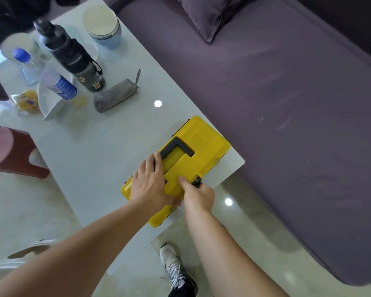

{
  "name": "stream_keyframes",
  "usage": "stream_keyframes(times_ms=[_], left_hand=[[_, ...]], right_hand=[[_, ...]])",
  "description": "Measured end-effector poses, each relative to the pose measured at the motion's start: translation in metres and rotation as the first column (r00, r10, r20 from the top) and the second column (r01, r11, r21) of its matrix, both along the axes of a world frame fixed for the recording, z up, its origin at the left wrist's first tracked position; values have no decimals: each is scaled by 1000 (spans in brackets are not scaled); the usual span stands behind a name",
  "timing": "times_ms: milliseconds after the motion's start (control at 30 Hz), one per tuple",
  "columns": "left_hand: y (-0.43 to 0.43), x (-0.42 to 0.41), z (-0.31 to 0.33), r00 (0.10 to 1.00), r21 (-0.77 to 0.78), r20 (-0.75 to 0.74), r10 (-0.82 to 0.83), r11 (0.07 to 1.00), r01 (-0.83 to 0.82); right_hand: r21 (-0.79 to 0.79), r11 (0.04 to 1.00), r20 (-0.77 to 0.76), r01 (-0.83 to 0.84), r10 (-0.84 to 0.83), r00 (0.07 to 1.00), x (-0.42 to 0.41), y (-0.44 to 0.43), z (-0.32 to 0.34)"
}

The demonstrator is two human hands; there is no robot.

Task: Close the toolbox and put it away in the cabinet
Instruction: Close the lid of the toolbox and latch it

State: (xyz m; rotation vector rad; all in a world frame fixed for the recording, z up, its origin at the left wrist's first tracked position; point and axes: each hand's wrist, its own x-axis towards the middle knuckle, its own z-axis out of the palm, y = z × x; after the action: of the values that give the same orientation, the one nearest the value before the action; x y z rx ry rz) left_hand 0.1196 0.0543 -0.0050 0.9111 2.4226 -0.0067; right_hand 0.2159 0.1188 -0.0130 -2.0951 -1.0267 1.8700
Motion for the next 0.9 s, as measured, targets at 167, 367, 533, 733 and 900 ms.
stream_keyframes(times_ms=[167, 367, 533, 733, 900], left_hand=[[0, -1, -2, 999, 8, 27, 31, 999, -31], [6, -6, 8, 991, 55, 69, 111, 992, -115], [21, -4, 24, 962, 231, -81, 261, 944, -237], [42, -17, 41, 899, 212, 373, 231, 922, -325], [49, -16, 58, 848, 70, 477, 229, 953, -296]], right_hand=[[-34, 999, -61, 34, -36, 997, 3, 2, -2], [-69, 998, -134, -7, -2, 991, 7, 9, -6], [-88, 994, -216, -64, 44, 975, 15, 14, -10], [-93, 990, -240, -104, 79, 967, 15, 16, -20], [-120, 987, -263, -105, 71, 962, 19, 16, -15]])
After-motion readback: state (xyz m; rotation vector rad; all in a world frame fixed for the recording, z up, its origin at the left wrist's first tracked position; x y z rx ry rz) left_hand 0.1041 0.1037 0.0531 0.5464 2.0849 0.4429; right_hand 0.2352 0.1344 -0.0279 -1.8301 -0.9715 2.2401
